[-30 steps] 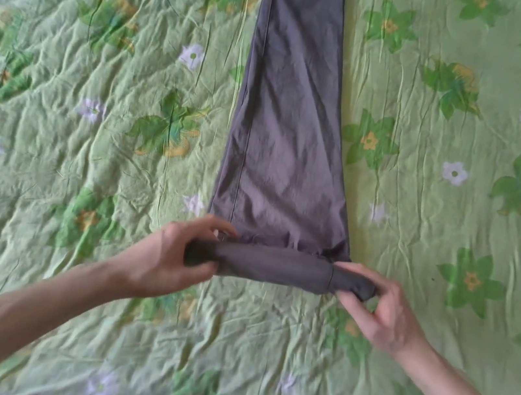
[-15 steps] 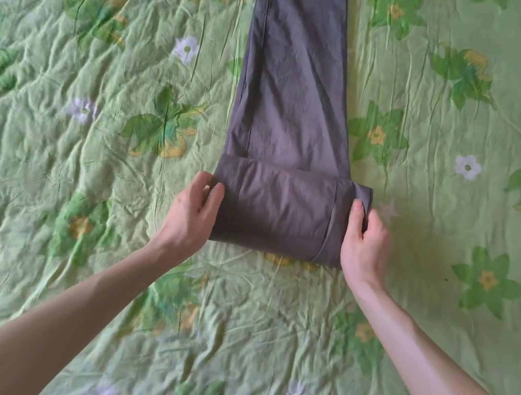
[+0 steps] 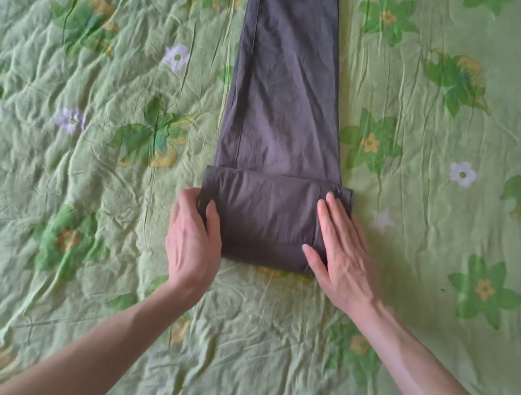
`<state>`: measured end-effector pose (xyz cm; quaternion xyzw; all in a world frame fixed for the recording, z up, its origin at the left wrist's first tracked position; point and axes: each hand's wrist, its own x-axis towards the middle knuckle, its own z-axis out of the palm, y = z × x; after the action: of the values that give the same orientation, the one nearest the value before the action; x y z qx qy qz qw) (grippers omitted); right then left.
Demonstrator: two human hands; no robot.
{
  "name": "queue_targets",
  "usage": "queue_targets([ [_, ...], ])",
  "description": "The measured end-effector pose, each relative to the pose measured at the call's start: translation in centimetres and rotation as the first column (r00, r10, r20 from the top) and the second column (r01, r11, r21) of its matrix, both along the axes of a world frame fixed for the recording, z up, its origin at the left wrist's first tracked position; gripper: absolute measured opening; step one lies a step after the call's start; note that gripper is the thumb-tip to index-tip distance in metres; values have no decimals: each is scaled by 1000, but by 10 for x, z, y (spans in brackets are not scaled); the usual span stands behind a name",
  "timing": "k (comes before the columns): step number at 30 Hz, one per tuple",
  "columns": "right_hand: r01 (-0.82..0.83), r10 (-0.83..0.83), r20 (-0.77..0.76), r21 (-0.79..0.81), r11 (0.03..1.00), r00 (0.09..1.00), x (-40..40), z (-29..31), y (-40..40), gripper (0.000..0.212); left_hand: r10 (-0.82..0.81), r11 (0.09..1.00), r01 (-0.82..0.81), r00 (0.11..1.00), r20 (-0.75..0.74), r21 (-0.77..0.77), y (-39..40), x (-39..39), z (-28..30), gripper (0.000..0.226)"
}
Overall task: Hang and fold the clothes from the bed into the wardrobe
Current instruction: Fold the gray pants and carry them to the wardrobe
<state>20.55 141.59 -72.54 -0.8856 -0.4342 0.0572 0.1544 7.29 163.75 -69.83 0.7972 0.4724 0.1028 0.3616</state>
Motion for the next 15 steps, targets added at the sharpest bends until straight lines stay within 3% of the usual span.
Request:
queue_targets([
  [2, -10, 10, -4, -38, 999, 1000, 4, -4, 0, 70, -114, 981, 106, 993, 40, 163, 2, -1, -1, 38],
  [3, -15, 14, -5, -55, 998, 1000, 5, -5, 0, 71, -269, 926, 253, 963, 21, 282, 6, -4, -2, 46],
  [5, -33, 32, -13, -73, 997, 999, 9, -7, 0, 74, -628, 685, 581, 776, -48, 440, 18, -9, -5, 51],
  [7, -75, 73, -30, -87, 993, 997, 13, -8, -2, 79, -795, 497, 769, 590, -144, 403, 26, -14, -8, 59],
  [11, -160, 153, -74, -97, 982, 985, 20, -5, -8, 98, -829, 361, 903, 424, -365, 231, 37, -19, -16, 100],
  [15, -217, 217, -5, -91, 972, 976, 18, 8, -9, 106, -776, 341, 914, 407, -483, 221, 24, -9, -11, 102],
])
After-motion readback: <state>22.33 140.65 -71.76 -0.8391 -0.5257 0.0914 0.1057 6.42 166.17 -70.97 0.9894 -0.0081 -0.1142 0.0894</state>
